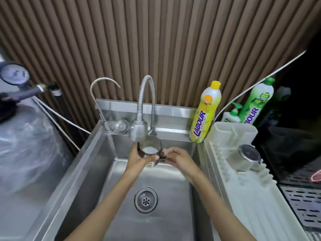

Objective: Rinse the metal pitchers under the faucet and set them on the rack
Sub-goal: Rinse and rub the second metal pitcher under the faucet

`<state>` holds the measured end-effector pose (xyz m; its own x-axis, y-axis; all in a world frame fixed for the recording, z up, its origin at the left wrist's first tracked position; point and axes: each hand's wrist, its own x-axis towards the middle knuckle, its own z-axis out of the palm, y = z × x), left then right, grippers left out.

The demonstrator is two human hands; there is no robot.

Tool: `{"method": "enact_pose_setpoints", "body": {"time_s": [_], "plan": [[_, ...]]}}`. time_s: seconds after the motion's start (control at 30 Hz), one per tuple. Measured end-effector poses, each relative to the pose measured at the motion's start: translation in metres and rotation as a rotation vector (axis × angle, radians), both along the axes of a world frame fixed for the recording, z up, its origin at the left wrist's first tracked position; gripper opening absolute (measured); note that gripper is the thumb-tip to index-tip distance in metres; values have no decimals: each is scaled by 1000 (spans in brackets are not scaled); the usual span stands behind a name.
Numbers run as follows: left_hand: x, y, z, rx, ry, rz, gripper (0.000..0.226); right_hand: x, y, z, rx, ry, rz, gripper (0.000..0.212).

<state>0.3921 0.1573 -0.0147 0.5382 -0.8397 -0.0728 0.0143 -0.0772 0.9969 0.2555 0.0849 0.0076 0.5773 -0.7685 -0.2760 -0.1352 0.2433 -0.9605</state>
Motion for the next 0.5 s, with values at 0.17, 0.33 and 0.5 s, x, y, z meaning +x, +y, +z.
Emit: {"method": "enact_pose_setpoints", "body": {"time_s": [0.17, 0.33, 0.5], "plan": [[26, 19, 7, -21, -216, 78, 84, 36, 25, -23, 54, -242, -107, 10], [22, 37, 10, 141, -647, 203, 87, 41, 38, -24, 45, -182, -172, 13], [23, 36, -9, 209, -235, 57, 54, 33, 32, -7, -307, 284, -235, 16]]}}
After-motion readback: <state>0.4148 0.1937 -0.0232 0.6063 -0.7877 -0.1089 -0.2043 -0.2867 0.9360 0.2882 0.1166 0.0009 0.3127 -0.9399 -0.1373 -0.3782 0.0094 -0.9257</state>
